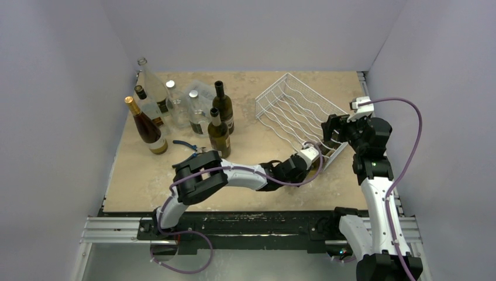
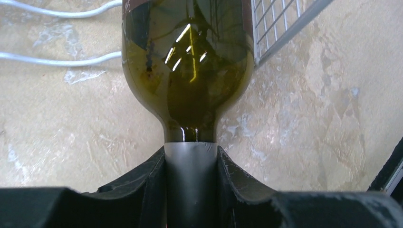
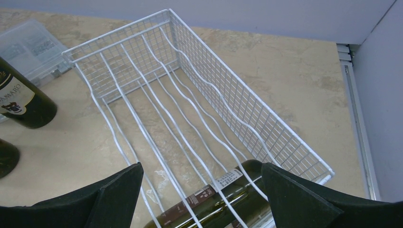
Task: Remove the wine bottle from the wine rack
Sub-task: Pick up the wine bottle from the wine rack.
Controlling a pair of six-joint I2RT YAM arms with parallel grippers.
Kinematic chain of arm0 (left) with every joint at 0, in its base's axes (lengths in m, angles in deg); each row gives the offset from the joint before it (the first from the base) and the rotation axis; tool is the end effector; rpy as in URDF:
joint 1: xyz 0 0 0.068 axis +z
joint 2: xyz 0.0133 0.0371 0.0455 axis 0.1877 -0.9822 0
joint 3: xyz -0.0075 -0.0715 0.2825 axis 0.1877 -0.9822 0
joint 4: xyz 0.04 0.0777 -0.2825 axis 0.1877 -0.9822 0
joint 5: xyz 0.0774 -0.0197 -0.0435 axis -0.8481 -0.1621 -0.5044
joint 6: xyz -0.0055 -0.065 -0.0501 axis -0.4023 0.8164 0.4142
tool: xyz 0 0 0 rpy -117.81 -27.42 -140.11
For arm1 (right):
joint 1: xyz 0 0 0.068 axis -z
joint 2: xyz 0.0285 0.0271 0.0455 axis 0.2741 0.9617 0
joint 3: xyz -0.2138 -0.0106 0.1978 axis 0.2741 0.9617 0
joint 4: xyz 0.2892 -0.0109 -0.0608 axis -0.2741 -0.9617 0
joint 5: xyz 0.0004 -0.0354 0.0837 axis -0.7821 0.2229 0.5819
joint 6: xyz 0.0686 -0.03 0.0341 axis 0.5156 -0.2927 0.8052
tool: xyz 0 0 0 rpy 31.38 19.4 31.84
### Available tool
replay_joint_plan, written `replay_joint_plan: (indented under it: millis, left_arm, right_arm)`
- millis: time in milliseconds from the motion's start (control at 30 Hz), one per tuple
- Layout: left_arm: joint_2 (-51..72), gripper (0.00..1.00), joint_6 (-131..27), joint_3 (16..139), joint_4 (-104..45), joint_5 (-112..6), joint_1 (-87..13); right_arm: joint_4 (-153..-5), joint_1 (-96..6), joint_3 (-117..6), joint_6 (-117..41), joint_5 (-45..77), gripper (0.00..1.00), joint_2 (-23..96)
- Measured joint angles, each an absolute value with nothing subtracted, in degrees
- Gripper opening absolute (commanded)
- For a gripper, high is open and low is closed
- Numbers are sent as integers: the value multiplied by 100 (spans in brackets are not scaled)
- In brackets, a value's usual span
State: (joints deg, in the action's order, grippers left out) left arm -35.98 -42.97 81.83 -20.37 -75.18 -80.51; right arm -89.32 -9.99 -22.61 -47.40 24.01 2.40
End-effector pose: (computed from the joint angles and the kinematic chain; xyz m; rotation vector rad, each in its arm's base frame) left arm 0.1995 -0.4893 0.1155 0.7831 2.0798 -0.6463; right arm 0.2494 -0.0061 0.3235 -0.1424 1.8140 0.1496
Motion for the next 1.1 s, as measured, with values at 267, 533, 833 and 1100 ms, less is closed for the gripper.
replay_joint_plan:
  millis: [267,533,833,1100]
  left_arm:
    - [-3050,0,-4675,7319,-1439,-7820,-8178]
    - [-2676,0,-4900,6646,-1065,-7984,-8337]
    - [-2226,0,-5018,6032,-851,-8115,-8444]
    - [-2029,0,-5018,5829,-787,-8134,-8453]
  right_arm:
    - [-8932,-999,-2256,-4740,2403,99,240]
    - [-8932,-999,-2256,-4740,2414,99,240]
    - [-8932,-999,-2256,-4742,2466,99,240]
    - [-8930,-999,-2245,-4769,2676,99,240]
